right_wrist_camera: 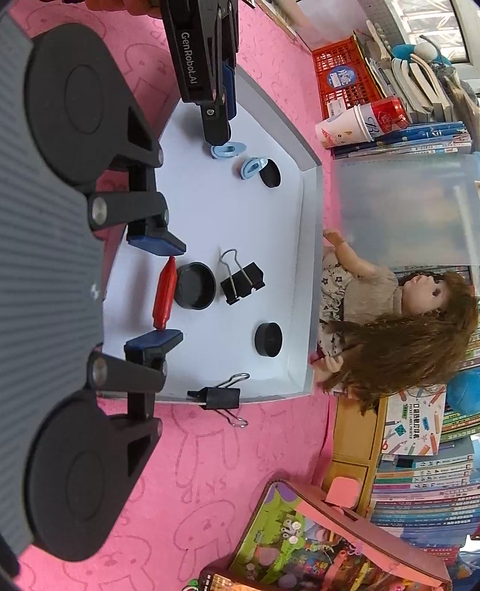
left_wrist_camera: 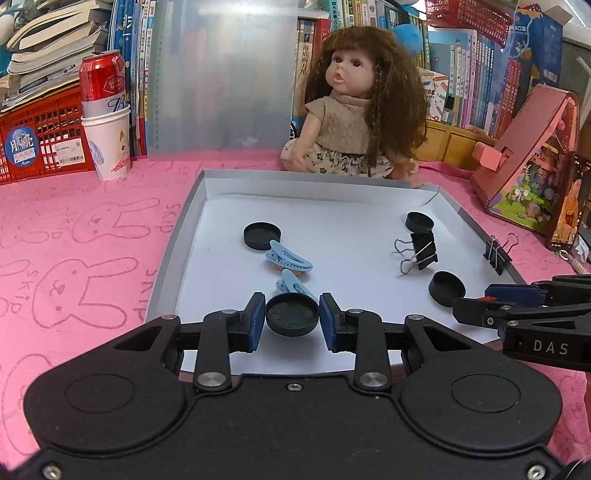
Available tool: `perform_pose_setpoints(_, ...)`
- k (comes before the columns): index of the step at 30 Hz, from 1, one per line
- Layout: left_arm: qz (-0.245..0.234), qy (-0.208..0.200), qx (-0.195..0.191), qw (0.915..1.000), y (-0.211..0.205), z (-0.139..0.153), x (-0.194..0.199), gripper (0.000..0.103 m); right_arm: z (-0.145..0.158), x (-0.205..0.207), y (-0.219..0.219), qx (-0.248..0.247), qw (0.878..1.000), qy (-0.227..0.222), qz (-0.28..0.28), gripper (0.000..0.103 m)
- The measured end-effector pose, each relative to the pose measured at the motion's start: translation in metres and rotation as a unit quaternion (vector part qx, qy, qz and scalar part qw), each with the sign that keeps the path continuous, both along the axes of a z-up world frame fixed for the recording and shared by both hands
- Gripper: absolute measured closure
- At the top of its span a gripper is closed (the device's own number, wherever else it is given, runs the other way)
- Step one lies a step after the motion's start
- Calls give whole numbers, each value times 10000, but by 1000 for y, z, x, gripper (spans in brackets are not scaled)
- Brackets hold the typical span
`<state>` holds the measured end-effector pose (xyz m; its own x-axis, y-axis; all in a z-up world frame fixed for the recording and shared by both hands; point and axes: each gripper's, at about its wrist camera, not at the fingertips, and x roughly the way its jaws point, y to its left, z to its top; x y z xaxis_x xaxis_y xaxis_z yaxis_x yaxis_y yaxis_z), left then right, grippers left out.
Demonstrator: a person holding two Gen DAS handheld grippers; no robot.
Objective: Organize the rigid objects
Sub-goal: 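Lower the black lid and red stick toward the tray floor with both grippers, then open both grippers to drop the lid and red stick into the tray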
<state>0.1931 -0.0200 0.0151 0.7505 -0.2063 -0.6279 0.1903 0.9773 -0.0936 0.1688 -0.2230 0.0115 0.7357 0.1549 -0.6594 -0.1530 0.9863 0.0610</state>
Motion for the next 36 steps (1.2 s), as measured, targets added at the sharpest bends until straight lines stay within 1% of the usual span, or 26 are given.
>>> perform_pose_setpoints(6,47,69,29,10000,1,-6,6,73,-6,10,-1,38,9999,100,-54,52)
perform_pose_setpoints(19,262,85,64,9996,4,-9,31,73,-8,35,-6,136,9996,31,-249,51)
perform_pose_setpoints(25,322,103,131,9993,2,-9,43,73,-8,49,-10,319,9989,56,-346,50)
perform_pose_setpoints(32,321,102,166,9993,1,-9,47,73,-9,53,-11,388,9984,45,-401,50)
perform_pose_setpoints(33,320,92,178,9993,1,-9,46,72,-8,52,-12,413,9983,41,-406,48)
perform_pose_setpoints(35,320,82,177,9993,1,-8,45,67,-7,50,-13,466,9980,17,-416,41)
perform_pose_setpoints(36,324,69,163,9993,1,-7,44,62,-6,48,-13,487,9980,3,-409,38)
